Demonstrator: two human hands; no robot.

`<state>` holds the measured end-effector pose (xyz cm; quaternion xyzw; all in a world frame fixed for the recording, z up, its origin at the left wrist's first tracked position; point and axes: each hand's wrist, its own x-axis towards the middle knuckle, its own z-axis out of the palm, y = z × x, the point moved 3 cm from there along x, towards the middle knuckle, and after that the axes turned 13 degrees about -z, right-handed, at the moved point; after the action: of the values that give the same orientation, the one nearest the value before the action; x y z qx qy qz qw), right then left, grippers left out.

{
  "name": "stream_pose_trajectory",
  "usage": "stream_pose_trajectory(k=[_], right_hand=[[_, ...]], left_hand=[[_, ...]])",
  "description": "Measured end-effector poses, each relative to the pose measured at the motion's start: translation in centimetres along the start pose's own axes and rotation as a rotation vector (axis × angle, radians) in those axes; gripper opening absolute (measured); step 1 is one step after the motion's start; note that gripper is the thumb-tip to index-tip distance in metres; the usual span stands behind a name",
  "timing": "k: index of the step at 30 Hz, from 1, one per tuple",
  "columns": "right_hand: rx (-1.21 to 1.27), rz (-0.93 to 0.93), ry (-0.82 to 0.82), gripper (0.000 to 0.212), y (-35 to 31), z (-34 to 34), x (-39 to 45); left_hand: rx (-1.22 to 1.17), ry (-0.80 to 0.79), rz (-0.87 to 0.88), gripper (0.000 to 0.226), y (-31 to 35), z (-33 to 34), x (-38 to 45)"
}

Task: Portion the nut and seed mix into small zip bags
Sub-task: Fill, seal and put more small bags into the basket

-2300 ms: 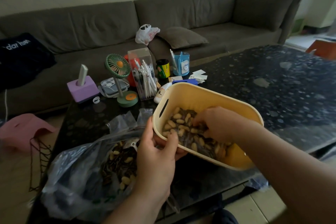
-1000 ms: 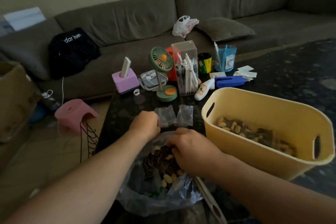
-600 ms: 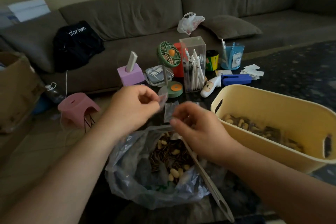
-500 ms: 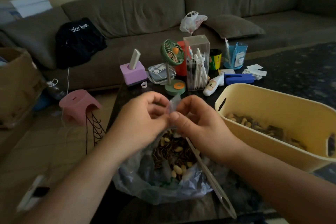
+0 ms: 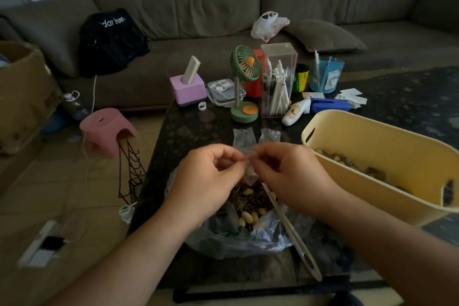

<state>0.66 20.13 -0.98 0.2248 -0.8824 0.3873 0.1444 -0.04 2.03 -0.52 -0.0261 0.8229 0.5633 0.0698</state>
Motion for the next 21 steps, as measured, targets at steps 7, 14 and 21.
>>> stream_pose_trajectory(k=[7, 14, 21], right_hand=[[0.390, 0.285, -0.070, 0.019, 0.1, -0.1, 0.1], [0.666, 0.414, -0.179, 0.012, 0.1, -0.6, -0.4], [0.446, 0.312, -0.153, 0.024, 1.0, -1.4, -0.7]], left_hand=[[0.468, 0.015, 0.445, 0.056, 0.9, 0.1, -1.1], [0.568, -0.253, 0.282, 0.091, -0.5, 1.3, -0.9], [0.397, -0.260, 0.188, 0.081, -1.4, 1.1, -0.4]])
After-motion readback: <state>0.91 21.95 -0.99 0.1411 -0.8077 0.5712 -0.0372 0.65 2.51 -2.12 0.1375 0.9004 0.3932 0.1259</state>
